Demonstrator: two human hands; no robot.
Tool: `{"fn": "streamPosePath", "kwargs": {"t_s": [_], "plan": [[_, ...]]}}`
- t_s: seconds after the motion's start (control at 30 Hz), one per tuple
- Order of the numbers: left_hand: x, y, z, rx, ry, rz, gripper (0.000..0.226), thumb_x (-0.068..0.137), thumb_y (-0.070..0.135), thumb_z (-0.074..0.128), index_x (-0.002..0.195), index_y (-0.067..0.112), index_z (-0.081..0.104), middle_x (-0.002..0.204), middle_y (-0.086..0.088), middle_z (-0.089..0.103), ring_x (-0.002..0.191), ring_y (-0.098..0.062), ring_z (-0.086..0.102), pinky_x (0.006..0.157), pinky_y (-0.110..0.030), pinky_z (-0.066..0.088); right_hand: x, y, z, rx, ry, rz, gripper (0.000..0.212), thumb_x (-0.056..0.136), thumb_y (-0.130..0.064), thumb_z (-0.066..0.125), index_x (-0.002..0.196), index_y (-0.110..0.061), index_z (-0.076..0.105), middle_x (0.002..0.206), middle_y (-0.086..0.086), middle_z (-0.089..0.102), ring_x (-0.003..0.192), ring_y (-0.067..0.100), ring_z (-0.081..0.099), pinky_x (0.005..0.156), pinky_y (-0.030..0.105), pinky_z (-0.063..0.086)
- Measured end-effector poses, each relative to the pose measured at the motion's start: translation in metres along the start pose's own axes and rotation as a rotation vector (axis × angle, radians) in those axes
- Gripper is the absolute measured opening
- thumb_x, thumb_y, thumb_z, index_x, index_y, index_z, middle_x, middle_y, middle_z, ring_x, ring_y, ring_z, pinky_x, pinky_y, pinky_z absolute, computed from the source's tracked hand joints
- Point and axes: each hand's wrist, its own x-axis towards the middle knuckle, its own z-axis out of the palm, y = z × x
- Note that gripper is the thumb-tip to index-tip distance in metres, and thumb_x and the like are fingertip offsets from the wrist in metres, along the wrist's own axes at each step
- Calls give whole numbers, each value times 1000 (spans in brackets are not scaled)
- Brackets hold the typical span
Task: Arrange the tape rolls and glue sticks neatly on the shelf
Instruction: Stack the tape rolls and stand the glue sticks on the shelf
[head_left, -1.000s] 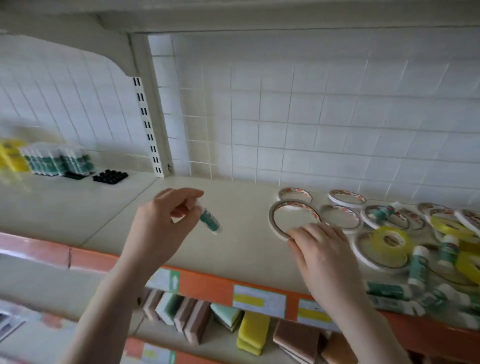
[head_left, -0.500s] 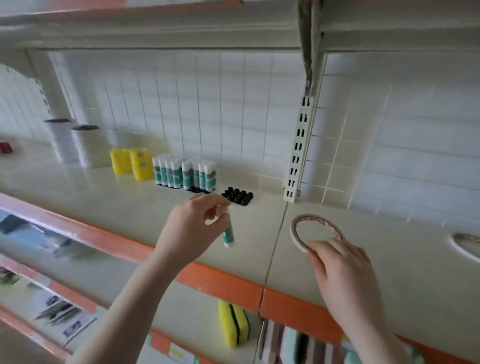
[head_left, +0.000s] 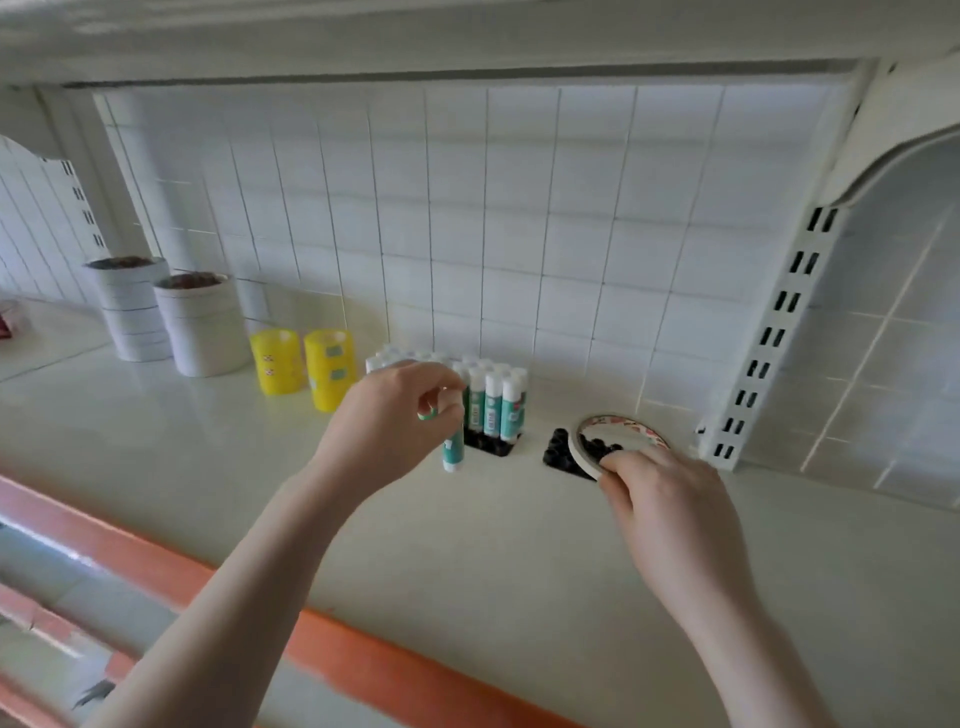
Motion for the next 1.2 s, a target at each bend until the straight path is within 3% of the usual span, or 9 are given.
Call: {"fn": "streamPosePath", "kwargs": {"t_s": [0.17, 0.4, 0.57, 0.73, 1.0, 1.2], "plan": [[34, -21, 6, 1, -53, 54, 14, 84, 21, 59, 94, 23, 68, 78, 9, 58, 75, -14, 56, 70, -35, 50, 24, -18, 15, -72, 14, -34, 21, 55, -9, 85, 59, -13, 65, 57, 1, 59, 51, 28, 56, 51, 27, 41], [64, -35, 21, 25, -100, 168, 18, 89, 27, 51, 102, 26, 63, 75, 16, 48, 82, -9, 49, 67, -26, 38, 30, -26, 33, -134, -42, 52, 22, 54, -9, 84, 59, -14, 64, 58, -1, 59, 52, 27, 55, 51, 31, 43], [76, -39, 32, 12, -83, 270, 16, 89, 26, 54, 101, 25, 65, 82, 9, 62, 86, -14, 54, 59, -13, 27, 30, -22, 38, -175, -58, 88, 22, 56, -7, 83, 59, -14, 62, 56, 0, 57, 53, 28, 54, 53, 31, 40], [79, -53, 45, 29, -81, 340, 12, 87, 23, 58, 94, 20, 67, 78, 4, 65, 79, -20, 56, 65, -26, 31, 30, -24, 39, -209, -63, 106, 23, 55, -6, 83, 57, -14, 62, 54, 0, 56, 51, 28, 53, 52, 27, 31], [79, -63, 56, 27, -15, 373, 9, 75, 21, 62, 78, 19, 70, 65, 3, 62, 61, -23, 57, 54, -27, 33, 28, -23, 39, -229, -78, 103, 26, 53, -6, 84, 58, -15, 61, 53, -2, 53, 50, 27, 53, 53, 27, 29], [77, -67, 59, 19, -14, 363, 10, 71, 22, 64, 75, 20, 72, 72, 2, 65, 66, -25, 58, 55, -27, 35, 24, -22, 37, -241, -69, 104, 30, 48, -2, 85, 54, -13, 58, 50, -1, 50, 46, 27, 49, 53, 25, 26]]}}
